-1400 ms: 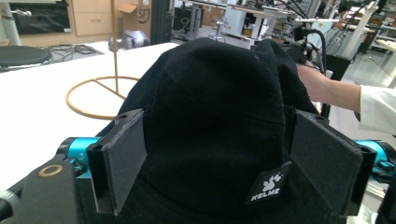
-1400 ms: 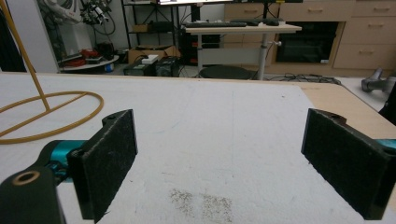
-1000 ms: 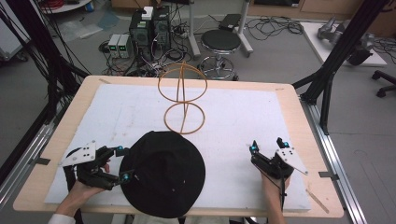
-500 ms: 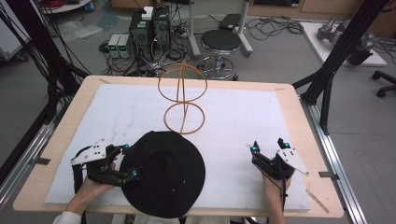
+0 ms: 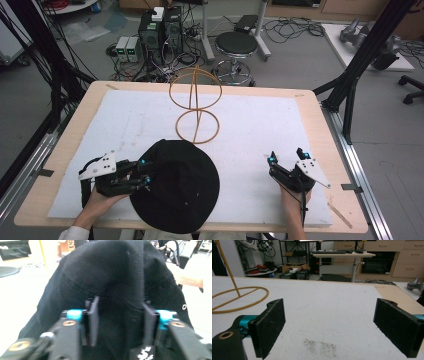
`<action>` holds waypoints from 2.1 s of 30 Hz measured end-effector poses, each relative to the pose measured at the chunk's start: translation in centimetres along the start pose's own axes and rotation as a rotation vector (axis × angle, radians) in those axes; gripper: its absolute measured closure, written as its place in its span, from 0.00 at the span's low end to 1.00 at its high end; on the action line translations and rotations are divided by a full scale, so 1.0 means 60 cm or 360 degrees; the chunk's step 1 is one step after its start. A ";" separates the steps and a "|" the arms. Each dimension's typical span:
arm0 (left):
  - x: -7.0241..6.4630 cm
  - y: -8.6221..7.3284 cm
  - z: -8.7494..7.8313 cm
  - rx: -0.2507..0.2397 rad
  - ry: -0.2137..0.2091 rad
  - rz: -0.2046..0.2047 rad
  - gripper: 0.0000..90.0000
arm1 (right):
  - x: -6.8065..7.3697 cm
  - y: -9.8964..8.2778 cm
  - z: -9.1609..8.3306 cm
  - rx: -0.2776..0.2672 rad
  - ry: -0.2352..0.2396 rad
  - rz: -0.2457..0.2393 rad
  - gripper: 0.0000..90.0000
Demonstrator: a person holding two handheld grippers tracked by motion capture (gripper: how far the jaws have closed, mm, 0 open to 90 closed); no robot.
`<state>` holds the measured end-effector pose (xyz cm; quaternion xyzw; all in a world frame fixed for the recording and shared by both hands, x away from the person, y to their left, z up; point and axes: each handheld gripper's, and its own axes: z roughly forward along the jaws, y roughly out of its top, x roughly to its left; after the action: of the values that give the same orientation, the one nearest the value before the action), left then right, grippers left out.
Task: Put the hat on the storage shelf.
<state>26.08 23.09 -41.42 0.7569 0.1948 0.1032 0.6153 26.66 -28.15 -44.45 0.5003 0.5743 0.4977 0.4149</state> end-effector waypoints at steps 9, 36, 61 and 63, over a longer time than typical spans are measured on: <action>-0.004 0.005 0.004 0.0035 -0.0001 -0.0027 0.96 | 0.000 0.000 0.001 0.0001 0.0007 -0.0008 0.11; -0.026 0.024 -0.008 -0.0127 0.0111 0.0069 0.96 | -0.001 0.000 0.002 0.0007 0.0011 -0.0010 0.11; -0.031 0.075 -0.061 -0.0595 0.0151 0.0003 0.96 | -0.001 -0.001 0.004 0.0012 0.0014 -0.0005 0.11; -0.030 0.081 -0.064 -0.0628 0.0171 0.0009 0.96 | -0.001 0.000 0.006 0.0014 0.0015 -0.0005 0.11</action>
<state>23.75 24.94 -35.70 0.6156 0.2011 0.1814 0.7401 26.99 -28.15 -44.53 0.4989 0.5791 0.4970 0.4108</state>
